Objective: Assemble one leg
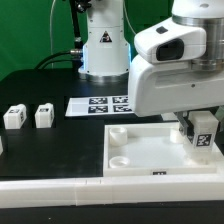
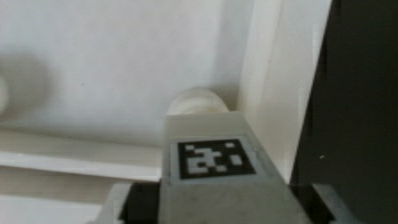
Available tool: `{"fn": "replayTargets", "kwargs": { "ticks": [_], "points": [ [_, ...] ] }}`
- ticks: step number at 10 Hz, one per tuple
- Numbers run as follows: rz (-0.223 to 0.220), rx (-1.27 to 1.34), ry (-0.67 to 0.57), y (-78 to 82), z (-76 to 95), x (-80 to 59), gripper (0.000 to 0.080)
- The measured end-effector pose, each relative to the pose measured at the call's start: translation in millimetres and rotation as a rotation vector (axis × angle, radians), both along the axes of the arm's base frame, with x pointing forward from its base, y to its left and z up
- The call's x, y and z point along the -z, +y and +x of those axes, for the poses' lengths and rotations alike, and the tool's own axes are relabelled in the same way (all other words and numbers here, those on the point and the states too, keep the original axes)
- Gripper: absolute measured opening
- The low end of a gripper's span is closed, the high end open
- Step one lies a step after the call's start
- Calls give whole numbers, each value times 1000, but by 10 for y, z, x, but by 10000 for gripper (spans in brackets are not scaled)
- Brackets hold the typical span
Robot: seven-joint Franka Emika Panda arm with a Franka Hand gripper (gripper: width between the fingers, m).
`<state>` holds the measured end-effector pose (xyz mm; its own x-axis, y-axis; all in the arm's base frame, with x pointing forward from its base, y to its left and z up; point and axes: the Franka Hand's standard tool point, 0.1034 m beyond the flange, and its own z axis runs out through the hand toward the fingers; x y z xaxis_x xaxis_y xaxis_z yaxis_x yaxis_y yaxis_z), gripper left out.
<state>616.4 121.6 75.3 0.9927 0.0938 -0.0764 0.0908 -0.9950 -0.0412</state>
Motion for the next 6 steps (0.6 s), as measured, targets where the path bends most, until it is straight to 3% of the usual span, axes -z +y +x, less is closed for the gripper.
{"fn": "replayTargets", "kwargs": {
  "ticks": [6],
  "points": [
    [-22,556,2,-22,37,-32,294]
  ]
}}
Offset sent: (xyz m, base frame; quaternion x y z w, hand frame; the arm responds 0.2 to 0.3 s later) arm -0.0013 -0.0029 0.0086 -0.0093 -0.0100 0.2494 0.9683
